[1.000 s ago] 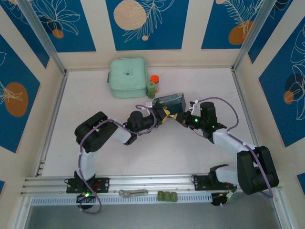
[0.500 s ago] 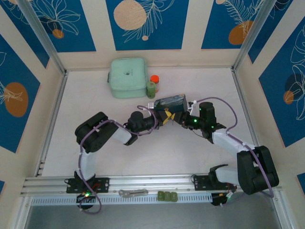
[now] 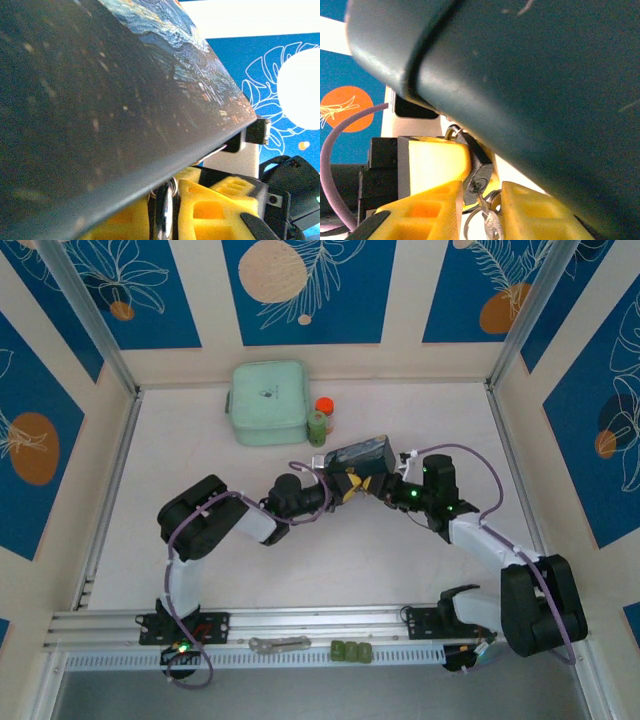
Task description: Unlock a padlock with a key
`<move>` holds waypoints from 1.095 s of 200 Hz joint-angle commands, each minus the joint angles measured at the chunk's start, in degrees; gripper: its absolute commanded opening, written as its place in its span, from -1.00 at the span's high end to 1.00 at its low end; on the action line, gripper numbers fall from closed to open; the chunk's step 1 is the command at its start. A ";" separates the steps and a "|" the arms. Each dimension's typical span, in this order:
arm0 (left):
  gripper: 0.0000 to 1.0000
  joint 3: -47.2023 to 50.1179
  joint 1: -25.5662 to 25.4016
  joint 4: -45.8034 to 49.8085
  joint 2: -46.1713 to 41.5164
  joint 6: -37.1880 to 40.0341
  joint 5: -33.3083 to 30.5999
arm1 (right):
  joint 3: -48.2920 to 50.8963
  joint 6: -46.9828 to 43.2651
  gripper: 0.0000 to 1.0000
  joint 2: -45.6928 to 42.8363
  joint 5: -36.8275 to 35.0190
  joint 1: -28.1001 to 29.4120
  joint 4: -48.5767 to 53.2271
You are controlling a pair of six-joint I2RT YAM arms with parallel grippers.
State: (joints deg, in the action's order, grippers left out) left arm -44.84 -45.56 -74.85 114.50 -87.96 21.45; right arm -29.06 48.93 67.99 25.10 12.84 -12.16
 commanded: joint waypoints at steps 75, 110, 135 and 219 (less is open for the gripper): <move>1.00 -0.93 -1.18 -3.81 -1.74 0.51 3.42 | 1.20 0.94 1.00 -0.22 1.36 0.22 -3.68; 1.00 -1.80 -2.06 -3.40 -1.54 0.01 3.61 | 0.63 1.04 1.00 0.33 -1.96 3.09 -4.99; 1.00 -2.88 -3.34 -0.36 -1.78 0.03 5.15 | 0.30 1.29 1.00 1.05 -6.39 5.41 -6.91; 1.00 -3.12 -3.88 6.42 -4.77 0.18 7.86 | -1.30 -10.16 1.00 0.10 -13.31 9.12 -9.43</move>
State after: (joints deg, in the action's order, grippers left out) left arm -44.95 -45.60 -66.67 111.94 -88.64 19.90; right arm -27.86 41.98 66.98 10.22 19.88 -12.97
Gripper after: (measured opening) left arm 0.134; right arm 0.058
